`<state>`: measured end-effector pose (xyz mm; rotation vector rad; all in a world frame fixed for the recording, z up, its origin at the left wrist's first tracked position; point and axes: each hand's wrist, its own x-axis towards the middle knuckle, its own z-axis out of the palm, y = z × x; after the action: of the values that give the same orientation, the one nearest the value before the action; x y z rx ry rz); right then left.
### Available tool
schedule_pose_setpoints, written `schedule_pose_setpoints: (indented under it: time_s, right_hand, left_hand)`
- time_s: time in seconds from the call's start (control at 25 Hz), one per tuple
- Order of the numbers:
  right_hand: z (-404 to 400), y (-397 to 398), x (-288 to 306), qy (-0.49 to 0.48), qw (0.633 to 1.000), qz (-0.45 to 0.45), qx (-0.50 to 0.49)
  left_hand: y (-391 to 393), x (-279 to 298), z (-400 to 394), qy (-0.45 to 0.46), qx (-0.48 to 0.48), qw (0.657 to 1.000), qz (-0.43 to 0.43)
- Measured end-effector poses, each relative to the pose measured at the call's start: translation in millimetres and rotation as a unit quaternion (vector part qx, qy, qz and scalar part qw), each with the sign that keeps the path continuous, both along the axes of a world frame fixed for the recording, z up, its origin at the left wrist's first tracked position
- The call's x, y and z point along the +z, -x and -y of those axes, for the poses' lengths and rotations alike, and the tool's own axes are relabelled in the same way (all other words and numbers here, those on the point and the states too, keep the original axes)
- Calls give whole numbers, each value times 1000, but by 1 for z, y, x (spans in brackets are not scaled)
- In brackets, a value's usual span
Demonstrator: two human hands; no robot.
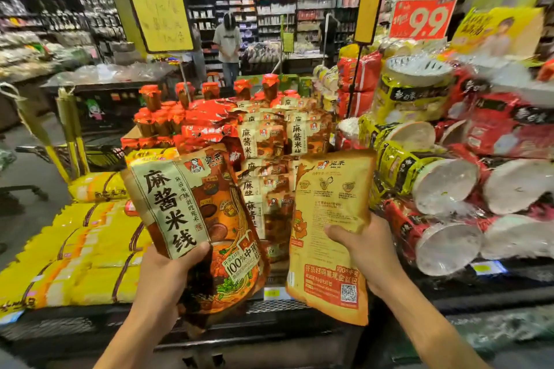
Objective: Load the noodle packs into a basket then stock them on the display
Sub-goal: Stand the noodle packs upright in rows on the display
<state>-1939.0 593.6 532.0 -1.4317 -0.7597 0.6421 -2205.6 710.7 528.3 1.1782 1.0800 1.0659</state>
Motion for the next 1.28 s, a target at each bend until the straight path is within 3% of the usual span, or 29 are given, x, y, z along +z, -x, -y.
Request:
schedule_pose_setpoints:
  time_s: [0.24, 0.48, 0.92, 1.28]
  right_hand:
    - [-2, -63, 7, 22, 997, 27, -67]
    - [-54, -127, 12, 60, 990, 20, -129]
    - [-148, -205, 31, 45, 985, 14, -167]
    - [-144, -225, 19, 23, 992, 3, -128]
  left_hand:
    - [-92, -17, -22, 36, -28, 999, 3]
    - [-150, -30, -78, 84, -59, 994, 43]
    - [-175, -3, -164, 68, -33, 995, 67]
    - [-155, -21, -150, 58, 36, 996, 65]
